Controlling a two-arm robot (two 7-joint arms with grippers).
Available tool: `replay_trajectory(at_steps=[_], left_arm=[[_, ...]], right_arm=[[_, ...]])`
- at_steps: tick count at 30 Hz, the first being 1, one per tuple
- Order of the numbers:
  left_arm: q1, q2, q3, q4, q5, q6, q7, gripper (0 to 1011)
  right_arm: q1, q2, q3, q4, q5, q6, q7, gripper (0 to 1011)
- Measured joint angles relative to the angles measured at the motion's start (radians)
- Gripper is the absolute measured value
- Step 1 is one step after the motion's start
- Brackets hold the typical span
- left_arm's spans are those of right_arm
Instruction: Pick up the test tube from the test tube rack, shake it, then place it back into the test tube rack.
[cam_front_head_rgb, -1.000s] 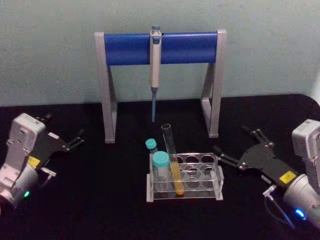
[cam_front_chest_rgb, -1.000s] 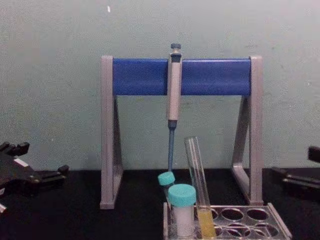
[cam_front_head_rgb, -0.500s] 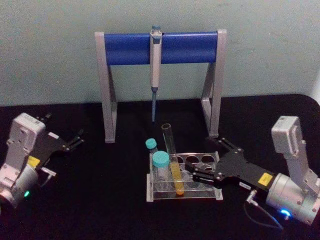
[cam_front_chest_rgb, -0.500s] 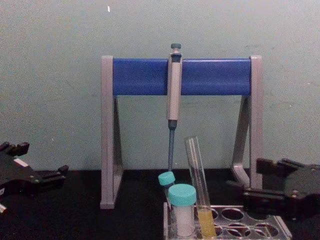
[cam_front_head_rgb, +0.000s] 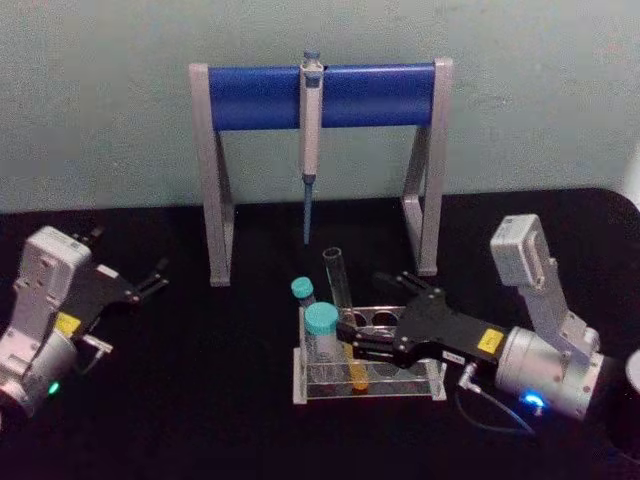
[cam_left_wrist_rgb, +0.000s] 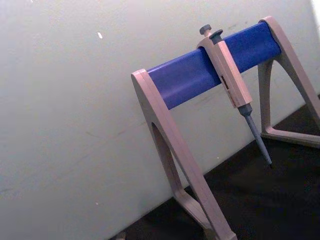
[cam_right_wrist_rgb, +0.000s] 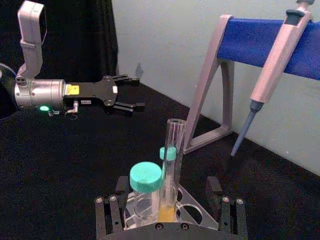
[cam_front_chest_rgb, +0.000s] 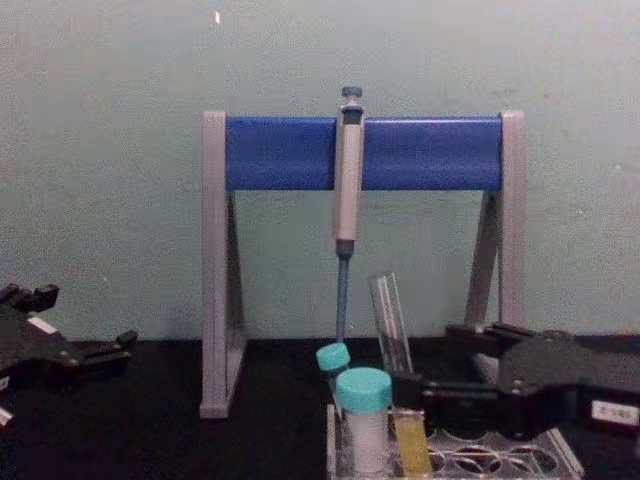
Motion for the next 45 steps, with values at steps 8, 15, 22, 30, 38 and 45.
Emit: replay_trajectory(at_steps=[8,15,22,30,38,45], left_arm=[[0.0,0.0,0.0,0.0,0.0,0.0,0.0,1001],[0.0,0.0,0.0,0.0,0.0,0.0,0.0,1001],[0.0,0.0,0.0,0.0,0.0,0.0,0.0,1001],[0.0,0.0,0.0,0.0,0.0,0.0,0.0,1001],[0.0,0.0,0.0,0.0,0.0,0.0,0.0,1001],[0.0,0.0,0.0,0.0,0.0,0.0,0.0,1001]], right_arm=[[0.061,-0.033,-0.023,0.061,-0.005,0.005,0.031,1000],[0.098,-0.056,-0.038,0.105,0.0,0.002,0.053,1000],[0.12,-0.071,-0.049,0.134,0.009,-0.002,0.065,1000],[0.128,-0.074,-0.055,0.145,0.012,-0.006,0.067,1000],[0.127,-0.074,-0.054,0.144,0.012,-0.007,0.067,1000],[0.126,-0.073,-0.053,0.143,0.012,-0.007,0.067,1000]])
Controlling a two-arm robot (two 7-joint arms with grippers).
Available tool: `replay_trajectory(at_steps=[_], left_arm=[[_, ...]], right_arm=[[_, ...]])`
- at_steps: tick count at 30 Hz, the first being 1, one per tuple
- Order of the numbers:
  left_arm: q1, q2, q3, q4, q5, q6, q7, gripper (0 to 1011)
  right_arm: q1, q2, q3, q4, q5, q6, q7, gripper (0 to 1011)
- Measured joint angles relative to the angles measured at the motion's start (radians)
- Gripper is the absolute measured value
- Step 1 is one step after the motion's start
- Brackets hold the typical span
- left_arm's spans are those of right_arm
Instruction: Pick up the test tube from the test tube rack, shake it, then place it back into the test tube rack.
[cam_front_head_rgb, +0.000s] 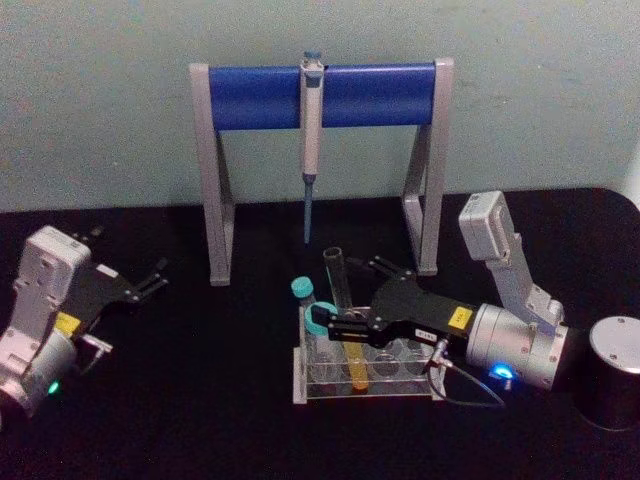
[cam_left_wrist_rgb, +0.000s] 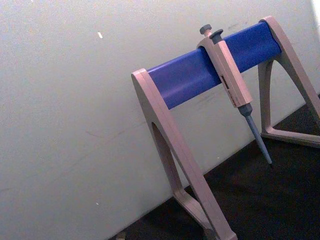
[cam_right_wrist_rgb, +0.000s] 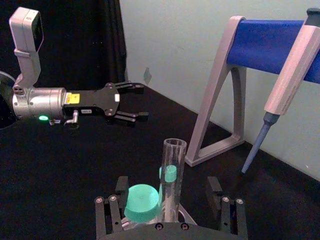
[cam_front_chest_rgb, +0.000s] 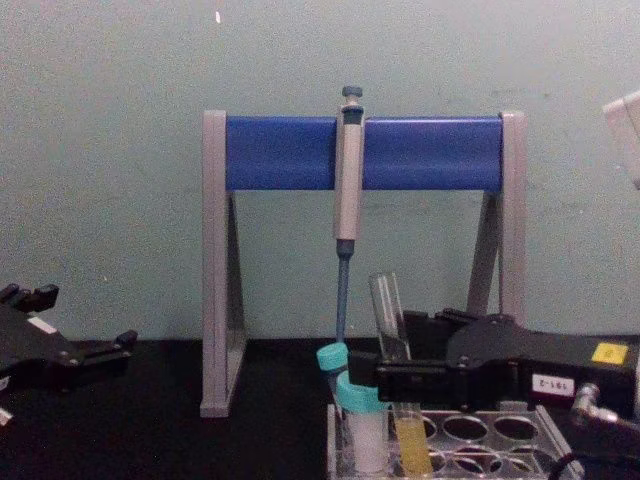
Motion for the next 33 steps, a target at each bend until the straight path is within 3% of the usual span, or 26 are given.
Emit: replay_trajectory(at_steps=[8,30,33], left_arm=[[0.0,0.0,0.0,0.0,0.0,0.0,0.0,1001],[0.0,0.0,0.0,0.0,0.0,0.0,0.0,1001],[0.0,0.0,0.0,0.0,0.0,0.0,0.0,1001]], right_arm=[[-0.001,0.001,0.001,-0.001,0.0,0.0,0.0,924],[-0.002,0.001,0.001,-0.002,0.0,0.0,-0.001,232],[-0.002,0.001,0.001,-0.002,0.0,0.0,-0.001,229]])
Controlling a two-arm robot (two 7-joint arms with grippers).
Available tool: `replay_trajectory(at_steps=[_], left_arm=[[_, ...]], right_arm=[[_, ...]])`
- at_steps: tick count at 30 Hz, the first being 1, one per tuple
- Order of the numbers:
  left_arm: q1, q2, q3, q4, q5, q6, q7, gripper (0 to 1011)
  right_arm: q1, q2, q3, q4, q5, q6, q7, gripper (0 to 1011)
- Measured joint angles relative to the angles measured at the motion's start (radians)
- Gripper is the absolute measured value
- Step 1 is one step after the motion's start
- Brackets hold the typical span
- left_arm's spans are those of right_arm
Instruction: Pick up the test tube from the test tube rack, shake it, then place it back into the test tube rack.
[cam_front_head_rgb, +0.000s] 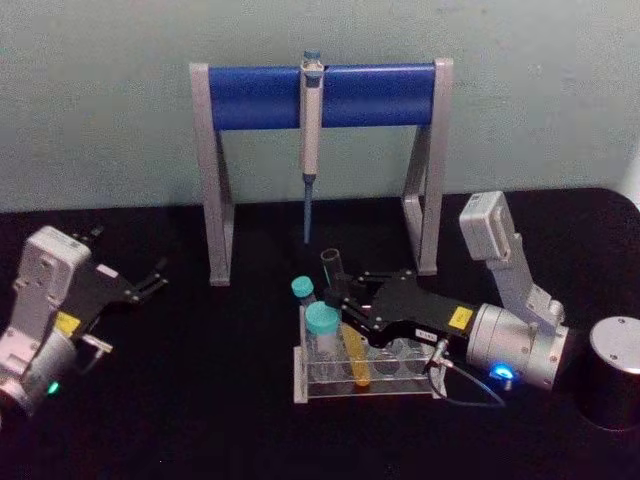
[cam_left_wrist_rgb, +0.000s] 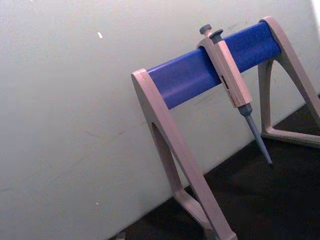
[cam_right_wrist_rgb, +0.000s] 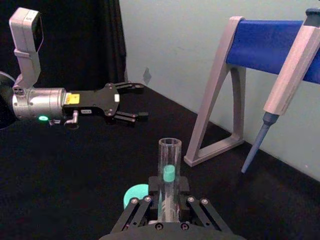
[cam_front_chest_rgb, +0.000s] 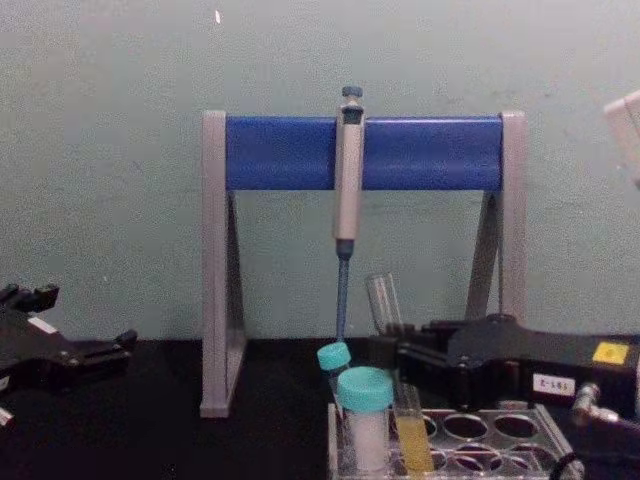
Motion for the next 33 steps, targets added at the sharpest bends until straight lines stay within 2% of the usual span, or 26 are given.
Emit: replay_trajectory(at_steps=[21,33], left_arm=[[0.0,0.0,0.0,0.0,0.0,0.0,0.0,1001],[0.0,0.0,0.0,0.0,0.0,0.0,0.0,1001]], right_arm=[[0.0,0.0,0.0,0.0,0.001,-0.001,0.0,229],[-0.035,0.013,0.027,-0.012,0.054,-0.069,0.026,229]])
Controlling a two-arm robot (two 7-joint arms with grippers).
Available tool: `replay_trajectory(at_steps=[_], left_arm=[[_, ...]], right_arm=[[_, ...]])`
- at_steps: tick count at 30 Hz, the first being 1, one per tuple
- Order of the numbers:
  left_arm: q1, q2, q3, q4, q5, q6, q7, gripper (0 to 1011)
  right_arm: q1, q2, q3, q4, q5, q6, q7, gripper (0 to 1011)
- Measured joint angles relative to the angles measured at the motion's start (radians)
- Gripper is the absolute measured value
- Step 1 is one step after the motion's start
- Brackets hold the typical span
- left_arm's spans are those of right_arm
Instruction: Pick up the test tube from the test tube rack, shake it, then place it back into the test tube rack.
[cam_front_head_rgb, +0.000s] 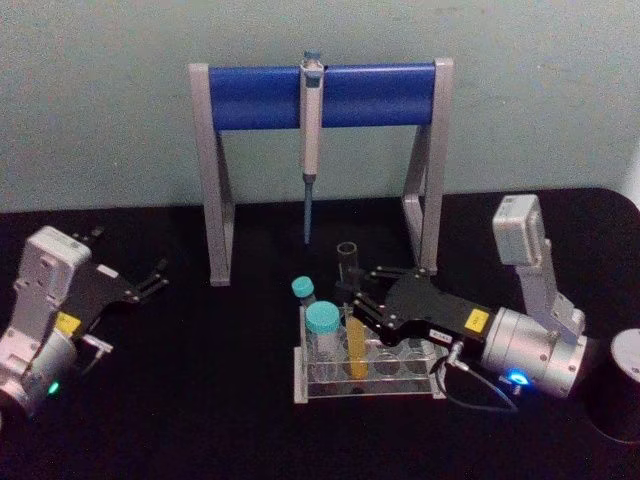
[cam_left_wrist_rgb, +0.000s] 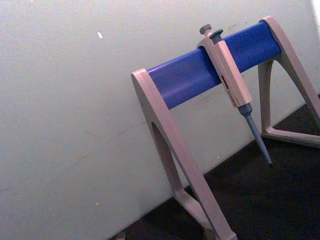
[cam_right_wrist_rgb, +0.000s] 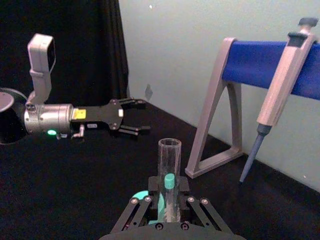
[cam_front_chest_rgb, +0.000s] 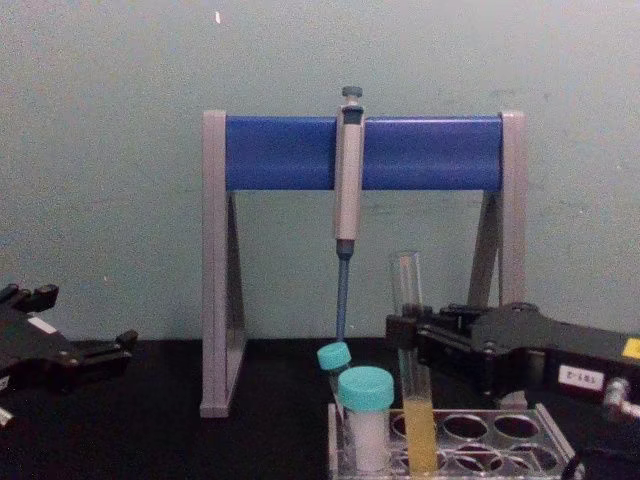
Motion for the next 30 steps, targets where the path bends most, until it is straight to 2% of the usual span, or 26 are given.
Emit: replay_trajectory(at_steps=[14,26,30], left_arm=[[0.0,0.0,0.0,0.0,0.0,0.0,0.0,1001],[0.0,0.0,0.0,0.0,0.0,0.0,0.0,1001],[0.0,0.0,0.0,0.0,0.0,0.0,0.0,1001]], right_arm=[[-0.06,0.024,0.046,-0.055,0.052,-0.058,0.001,229],[-0.06,0.031,0.077,-0.113,0.075,-0.07,-0.011,229],[-0.051,0.025,0.088,-0.118,0.074,-0.07,-0.04,229]])
